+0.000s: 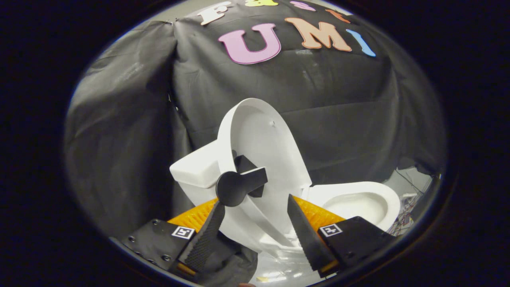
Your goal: Open the toilet lid.
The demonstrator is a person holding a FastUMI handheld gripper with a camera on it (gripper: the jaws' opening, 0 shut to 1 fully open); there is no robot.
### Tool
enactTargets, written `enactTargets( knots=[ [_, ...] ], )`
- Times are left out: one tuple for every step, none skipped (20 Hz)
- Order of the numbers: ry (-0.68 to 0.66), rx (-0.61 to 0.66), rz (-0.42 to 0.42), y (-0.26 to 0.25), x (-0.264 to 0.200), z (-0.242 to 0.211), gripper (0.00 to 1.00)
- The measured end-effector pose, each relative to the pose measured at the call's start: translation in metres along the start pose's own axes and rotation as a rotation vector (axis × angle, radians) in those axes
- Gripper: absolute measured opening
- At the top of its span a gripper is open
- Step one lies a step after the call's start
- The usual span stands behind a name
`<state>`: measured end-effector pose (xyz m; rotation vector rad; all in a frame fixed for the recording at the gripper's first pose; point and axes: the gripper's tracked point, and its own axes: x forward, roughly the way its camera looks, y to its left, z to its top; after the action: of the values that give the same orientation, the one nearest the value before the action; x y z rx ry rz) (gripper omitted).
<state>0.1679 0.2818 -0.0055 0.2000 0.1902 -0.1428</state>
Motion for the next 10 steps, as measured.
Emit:
enactTargets(
  knots=[
    [-0.001, -0.003, 0.009, 0.000, -0.003, 0.000, 0.98],
    [-0.004, -0.009, 0.010, -0.002, -0.006, 0.001, 0.99],
    [-0.002, -0.010, 0.013, -0.003, -0.009, 0.001, 0.99],
    [-0.009, -0.011, 0.007, -0.007, -0.012, 0.001, 1.00],
    [-0.015, -0.002, 0.001, -0.012, -0.017, 0.002, 1.00],
    [-0.021, 0.006, -0.007, -0.017, -0.022, 0.002, 0.99],
    [-0.026, 0.014, -0.025, -0.025, -0.027, 0.002, 0.99],
    [-0.034, 0.023, -0.039, -0.032, -0.032, 0.001, 0.99],
    [-0.045, 0.033, -0.051, -0.040, -0.038, 0.003, 0.99],
    [-0.059, 0.044, -0.066, -0.051, -0.042, 0.007, 0.99]
  ],
)
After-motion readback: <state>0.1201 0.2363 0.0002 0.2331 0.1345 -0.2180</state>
